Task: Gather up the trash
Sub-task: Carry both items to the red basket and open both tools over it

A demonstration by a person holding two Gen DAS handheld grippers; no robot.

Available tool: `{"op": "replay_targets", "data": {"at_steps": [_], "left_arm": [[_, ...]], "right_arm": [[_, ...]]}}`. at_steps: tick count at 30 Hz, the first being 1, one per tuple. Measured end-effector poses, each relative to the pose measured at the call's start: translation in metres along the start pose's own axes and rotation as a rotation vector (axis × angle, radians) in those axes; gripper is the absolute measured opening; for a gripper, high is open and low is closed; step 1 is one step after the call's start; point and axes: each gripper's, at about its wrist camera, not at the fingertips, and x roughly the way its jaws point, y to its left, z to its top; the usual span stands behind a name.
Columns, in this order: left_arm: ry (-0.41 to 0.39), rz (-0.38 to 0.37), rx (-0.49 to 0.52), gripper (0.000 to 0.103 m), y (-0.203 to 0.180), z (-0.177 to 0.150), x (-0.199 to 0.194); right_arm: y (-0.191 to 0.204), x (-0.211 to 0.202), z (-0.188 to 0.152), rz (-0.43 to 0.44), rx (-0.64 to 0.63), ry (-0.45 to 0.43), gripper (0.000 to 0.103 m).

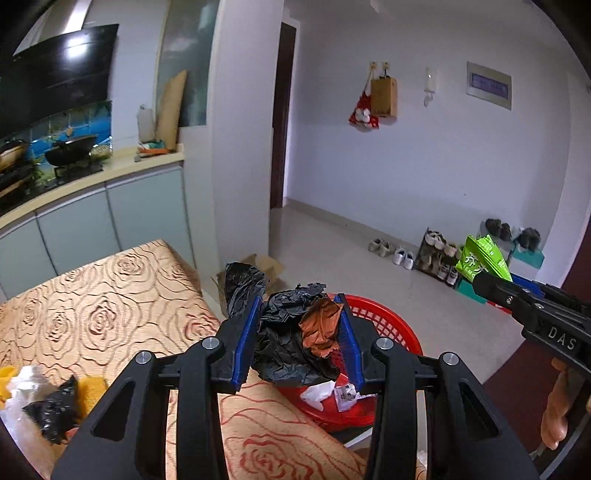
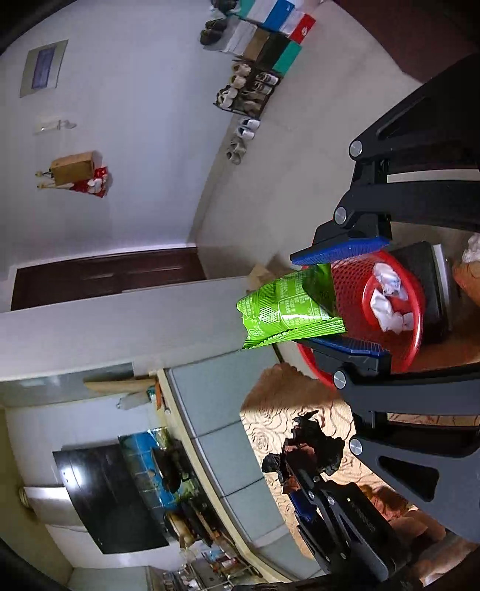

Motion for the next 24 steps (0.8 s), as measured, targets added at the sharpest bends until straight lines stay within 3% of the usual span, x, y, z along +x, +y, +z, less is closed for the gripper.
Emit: {"op": "replay_targets", "data": {"at_steps": [9, 24], "left_arm": [[0.093, -0.063, -0.003, 0.039, -0.008, -0.006, 0.041], [0.217, -0.103, -0.006, 0.039, -0.003, -0.015, 0.086]], "right_arm": [[-0.01, 0.034, -0.013, -0.015, -0.008, 0.085, 0.036], [-0.009, 0.101, -0.038, -0.015, -0.039, 0.244, 0.036]]}}
